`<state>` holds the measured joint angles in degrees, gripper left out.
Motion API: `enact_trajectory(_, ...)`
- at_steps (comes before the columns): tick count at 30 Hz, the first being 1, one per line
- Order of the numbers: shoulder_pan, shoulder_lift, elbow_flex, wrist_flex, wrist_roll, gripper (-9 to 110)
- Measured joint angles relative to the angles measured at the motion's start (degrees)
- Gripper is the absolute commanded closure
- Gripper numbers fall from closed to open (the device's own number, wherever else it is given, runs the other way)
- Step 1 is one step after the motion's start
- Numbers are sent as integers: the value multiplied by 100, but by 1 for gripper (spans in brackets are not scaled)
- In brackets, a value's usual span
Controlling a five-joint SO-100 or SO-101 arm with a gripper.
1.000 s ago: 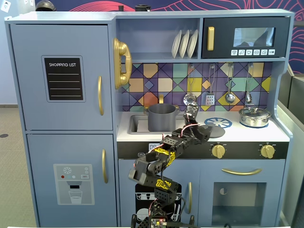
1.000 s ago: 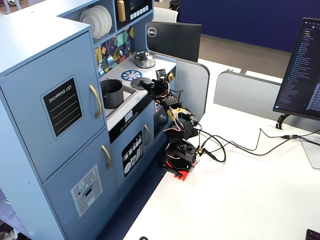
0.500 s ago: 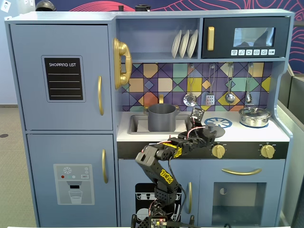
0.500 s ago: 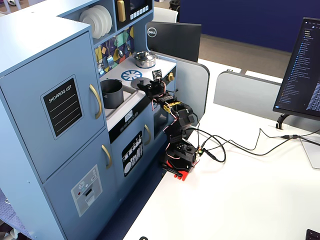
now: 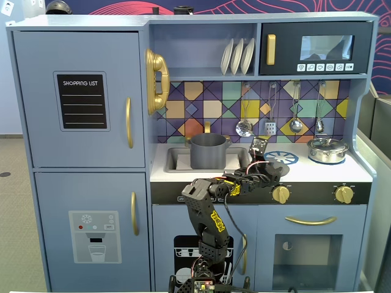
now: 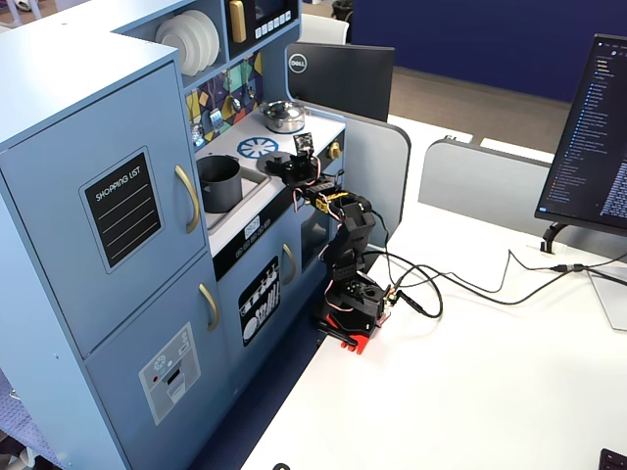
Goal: Pick up the lid from the counter and put it on the gray recipient
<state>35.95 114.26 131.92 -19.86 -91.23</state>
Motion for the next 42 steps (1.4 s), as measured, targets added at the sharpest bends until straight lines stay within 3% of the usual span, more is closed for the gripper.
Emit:
enact_trajectory(5,-88,-290,-264,-35,0,84)
enact_trajectory(11,-185,-624,-527,-123,-70,101)
enact_trajectory(28,-483,-879,-1222,-35,-237,102)
enact_trajectory(42,-1143,-18,-2698,1573,-246,102)
